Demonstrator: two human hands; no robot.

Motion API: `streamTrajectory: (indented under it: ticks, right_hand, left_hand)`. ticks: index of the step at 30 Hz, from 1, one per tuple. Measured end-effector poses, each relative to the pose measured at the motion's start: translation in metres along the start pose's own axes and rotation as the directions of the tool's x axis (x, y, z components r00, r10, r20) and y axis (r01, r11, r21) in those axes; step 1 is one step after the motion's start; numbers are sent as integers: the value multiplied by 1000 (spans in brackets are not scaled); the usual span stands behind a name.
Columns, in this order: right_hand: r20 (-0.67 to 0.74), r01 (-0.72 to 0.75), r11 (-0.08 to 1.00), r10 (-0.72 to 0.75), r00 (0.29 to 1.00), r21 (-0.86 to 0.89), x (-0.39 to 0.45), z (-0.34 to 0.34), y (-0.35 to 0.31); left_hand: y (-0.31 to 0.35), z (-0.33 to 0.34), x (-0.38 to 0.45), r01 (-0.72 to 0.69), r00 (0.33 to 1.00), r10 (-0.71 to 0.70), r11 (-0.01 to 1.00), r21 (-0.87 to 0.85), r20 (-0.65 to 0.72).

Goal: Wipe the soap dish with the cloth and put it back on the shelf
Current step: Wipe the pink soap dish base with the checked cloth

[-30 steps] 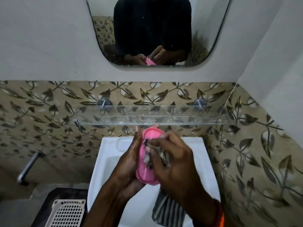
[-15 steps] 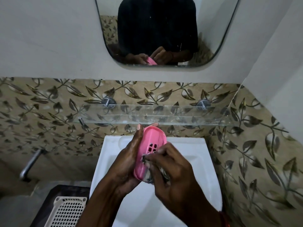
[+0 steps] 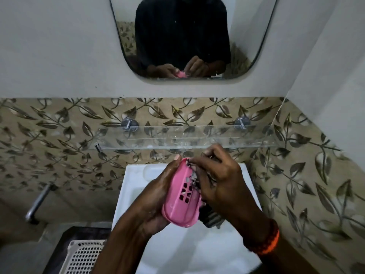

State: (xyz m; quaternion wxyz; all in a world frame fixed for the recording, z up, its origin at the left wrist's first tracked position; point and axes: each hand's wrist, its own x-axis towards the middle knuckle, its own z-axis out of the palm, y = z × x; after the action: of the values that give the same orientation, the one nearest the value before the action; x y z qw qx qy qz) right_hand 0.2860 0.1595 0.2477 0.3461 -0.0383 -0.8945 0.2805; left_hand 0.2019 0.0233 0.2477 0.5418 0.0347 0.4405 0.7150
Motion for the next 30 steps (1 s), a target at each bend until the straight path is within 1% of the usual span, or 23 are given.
streamTrajectory:
  ticks: [1,2,3,5,6,7,8,10,11,12,13,15,17,18,19,21,22,24,27,28,30]
  right_hand:
    - [-3,3,1000,-3,1000,5,0,1,0]
    - [30,18,999,-19,999,36,-7,3,-6]
    - [95,52,995,-60,994,82,-18,4,-15]
    - [222,130,976,-168,960,177,-40,4,-37]
    - [246,153,972,-195,949,181,-43,3,-40]
    - [227,155,976,-188,956,156,-40,4,-37]
    - [168,128,985,-146,975,113,-31,5,-28]
    - [-1,18,999,-18,1000,47,-9,4,-10]
    - [-37,-24,999,26,999,42,-2,3,-6]
    - [-29,-39,998,41,999,50,-3,3,-7]
    - [8,-25,997,24,1000,71,-8,4,-13]
    - [116,41,988,-59,992,148,-29,6,-32]
    - [168,87,977,-120,979,193,-34,5,-39]
    - [147,77,981,-104,984,176,-28,5,-33]
    - [92,46,990,-59,994,135,-20,6,-24]
    - [-23,-67,996,68,997,67,-3,5,-11]
    - [-57,-115,992,117,991,49,2,4,-8]
    - [-86,-143,989,145,986,33,2,8,-12]
    - [-115,-130,989,138,984,75,-2,12,-18]
    - [-131,-146,986,157,979,85,0,12,-18]
    - [-153,-232,968,244,957,97,5,10,-18]
  left_hand:
    - [0,-1,0,-1,1000,1,1000,3,-10]
    - [1,-2,1,3,1000,-3,1000,-6,-5]
    - [3,-4,1,13,1000,-13,1000,-28,3]
    - [9,-7,-1,35,999,-35,998,-55,3]
    - [10,-9,-1,37,999,-37,998,-47,3]
    - [11,-9,0,31,999,-31,999,-36,-7]
    - [9,-7,0,21,1000,-22,1000,-19,-18]
    - [4,0,0,-24,999,25,999,26,-33]
    - [1,3,0,-41,998,42,999,33,-44]
    - [-1,5,-1,-43,998,44,999,19,-53]
    - [-1,5,0,-48,997,47,999,-5,-63]
    - [1,2,2,-55,997,52,997,-50,-55]
    - [4,1,2,-68,997,64,995,-74,-45]
    - [3,2,1,-79,996,76,994,-73,-40]
    - [0,3,2,-90,995,87,993,-71,-37]
    - [-7,9,0,-94,995,93,994,-48,-26]
    - [-9,11,-1,-94,995,93,995,-32,-27]
    - [-11,11,-1,-123,991,124,992,15,-54]
    - [-9,9,-4,-206,973,215,974,93,-87]
    - [-8,9,-4,-223,967,236,967,126,-98]
    - [-8,9,-5,-253,951,285,940,229,-117]
